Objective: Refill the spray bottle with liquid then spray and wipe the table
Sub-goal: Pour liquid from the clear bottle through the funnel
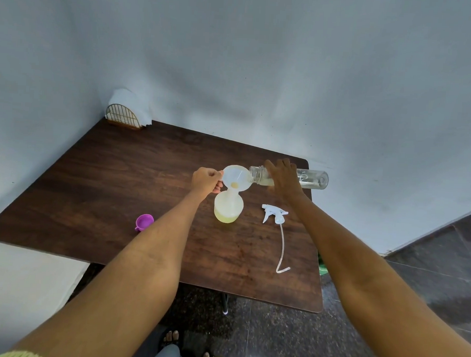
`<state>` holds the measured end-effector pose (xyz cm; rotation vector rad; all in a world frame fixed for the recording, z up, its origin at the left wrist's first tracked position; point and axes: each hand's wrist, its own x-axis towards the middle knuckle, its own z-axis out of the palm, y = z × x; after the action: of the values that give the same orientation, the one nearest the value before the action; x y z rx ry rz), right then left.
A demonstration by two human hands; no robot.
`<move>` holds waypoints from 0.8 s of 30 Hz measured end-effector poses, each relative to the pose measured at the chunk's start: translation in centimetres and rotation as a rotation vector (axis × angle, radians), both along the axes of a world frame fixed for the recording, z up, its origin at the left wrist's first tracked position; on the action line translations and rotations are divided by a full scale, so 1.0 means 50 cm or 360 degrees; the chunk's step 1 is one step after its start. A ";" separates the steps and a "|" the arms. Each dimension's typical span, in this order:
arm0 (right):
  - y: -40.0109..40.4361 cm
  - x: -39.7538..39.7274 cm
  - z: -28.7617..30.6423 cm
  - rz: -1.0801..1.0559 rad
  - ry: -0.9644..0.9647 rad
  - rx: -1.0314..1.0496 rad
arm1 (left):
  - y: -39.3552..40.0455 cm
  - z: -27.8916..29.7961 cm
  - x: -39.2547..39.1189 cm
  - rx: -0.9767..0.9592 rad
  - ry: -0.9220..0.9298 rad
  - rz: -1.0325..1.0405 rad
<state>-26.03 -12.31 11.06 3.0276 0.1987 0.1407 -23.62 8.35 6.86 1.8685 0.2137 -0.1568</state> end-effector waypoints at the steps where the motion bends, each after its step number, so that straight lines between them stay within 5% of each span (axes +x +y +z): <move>1: 0.000 0.000 0.000 0.0003 -0.0001 -0.0004 | 0.000 0.000 0.000 -0.0001 -0.0004 -0.0001; 12: 0.002 0.000 -0.010 -0.0033 0.0007 0.0042 | -0.003 0.001 -0.004 0.0029 -0.0022 -0.0016; 24: 0.014 -0.020 -0.025 -0.0273 0.0051 0.0609 | -0.001 -0.002 -0.013 0.0013 -0.0006 -0.0038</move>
<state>-27.03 -11.60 9.80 3.4093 -0.0990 0.1285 -24.30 8.29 6.75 1.8797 0.1895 -0.1692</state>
